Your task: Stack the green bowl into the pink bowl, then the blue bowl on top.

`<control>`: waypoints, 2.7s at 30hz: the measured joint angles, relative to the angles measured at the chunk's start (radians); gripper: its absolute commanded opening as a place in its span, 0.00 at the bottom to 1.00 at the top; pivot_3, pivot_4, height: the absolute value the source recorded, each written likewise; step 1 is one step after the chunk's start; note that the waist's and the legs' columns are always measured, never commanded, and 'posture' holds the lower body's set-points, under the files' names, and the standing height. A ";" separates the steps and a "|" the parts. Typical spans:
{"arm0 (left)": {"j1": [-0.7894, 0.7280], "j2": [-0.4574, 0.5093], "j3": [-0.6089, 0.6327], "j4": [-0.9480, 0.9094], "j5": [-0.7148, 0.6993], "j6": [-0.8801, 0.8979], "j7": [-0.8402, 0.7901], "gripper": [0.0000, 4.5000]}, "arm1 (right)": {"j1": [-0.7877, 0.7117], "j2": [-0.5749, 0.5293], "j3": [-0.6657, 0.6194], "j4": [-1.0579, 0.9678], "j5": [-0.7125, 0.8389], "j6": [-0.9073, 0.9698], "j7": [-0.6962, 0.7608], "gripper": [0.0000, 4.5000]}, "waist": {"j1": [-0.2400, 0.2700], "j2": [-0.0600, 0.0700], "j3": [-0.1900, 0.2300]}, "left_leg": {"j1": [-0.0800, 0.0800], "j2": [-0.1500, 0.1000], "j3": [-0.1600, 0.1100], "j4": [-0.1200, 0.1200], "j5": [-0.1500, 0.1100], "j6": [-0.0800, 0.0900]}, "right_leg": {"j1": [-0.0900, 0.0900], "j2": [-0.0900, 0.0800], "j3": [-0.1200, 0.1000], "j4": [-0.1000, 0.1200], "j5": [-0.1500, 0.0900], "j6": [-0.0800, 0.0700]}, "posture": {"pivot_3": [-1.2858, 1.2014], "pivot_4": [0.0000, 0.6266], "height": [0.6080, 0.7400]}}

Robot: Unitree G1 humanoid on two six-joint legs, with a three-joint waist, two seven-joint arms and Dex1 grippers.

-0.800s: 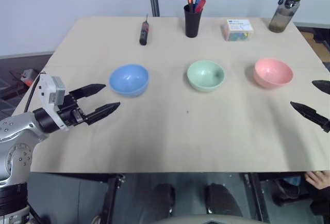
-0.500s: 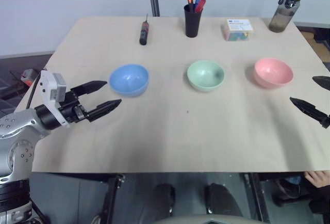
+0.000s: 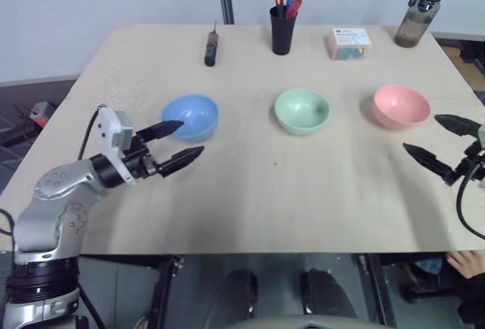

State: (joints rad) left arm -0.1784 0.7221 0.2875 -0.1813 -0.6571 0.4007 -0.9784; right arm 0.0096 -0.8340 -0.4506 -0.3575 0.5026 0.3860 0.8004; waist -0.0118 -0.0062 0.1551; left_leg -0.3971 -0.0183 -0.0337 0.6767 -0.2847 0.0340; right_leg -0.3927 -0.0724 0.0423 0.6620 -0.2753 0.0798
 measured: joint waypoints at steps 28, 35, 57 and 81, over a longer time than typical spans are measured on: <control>0.055 -0.182 -0.139 -0.198 0.017 -0.014 0.144 1.00 | -0.283 0.175 0.415 0.126 -0.265 -0.083 -0.107 0.97 | -0.002 0.000 0.000 | 0.000 -0.001 0.000 0.000 0.003 -0.005 | -0.002 0.001 0.000 0.001 0.000 0.000 | 0.52 0.24 1.00; 0.106 -0.076 -0.082 -0.255 -0.060 -0.010 0.035 1.00 | -0.438 0.098 0.435 0.390 -0.350 -0.053 -0.094 0.97 | -0.003 0.000 0.000 | 0.000 -0.001 0.001 0.000 0.003 -0.005 | -0.002 0.000 0.001 0.000 0.000 0.000 | 0.52 0.24 1.00; 0.099 0.042 -0.019 -0.312 -0.190 0.051 -0.042 1.00 | -0.773 0.083 0.490 1.028 -0.496 -0.218 -0.006 0.37 | -0.006 0.001 0.001 | -0.001 0.000 0.002 -0.001 0.003 -0.005 | -0.003 0.001 0.001 0.000 0.000 0.000 | 0.52 0.24 1.00; 0.114 0.037 0.026 -0.187 -0.127 -0.002 -0.061 1.00 | -0.338 0.066 0.586 -0.081 -0.312 0.267 0.125 0.01 | 0.000 0.002 0.001 | -0.002 0.000 0.000 -0.003 0.000 -0.001 | -0.003 0.000 0.000 -0.001 0.000 0.000 | 0.52 0.24 1.00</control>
State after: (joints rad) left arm -0.0648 0.7591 0.3139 -0.3682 -0.7840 0.3983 -1.0396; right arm -0.3283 -0.7681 0.1358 -0.4383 0.1909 0.6530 0.9256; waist -0.0117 -0.0041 0.1565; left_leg -0.3987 -0.0186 -0.0338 0.6740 -0.2842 0.0331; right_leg -0.3960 -0.0728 0.0420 0.6613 -0.2754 0.0795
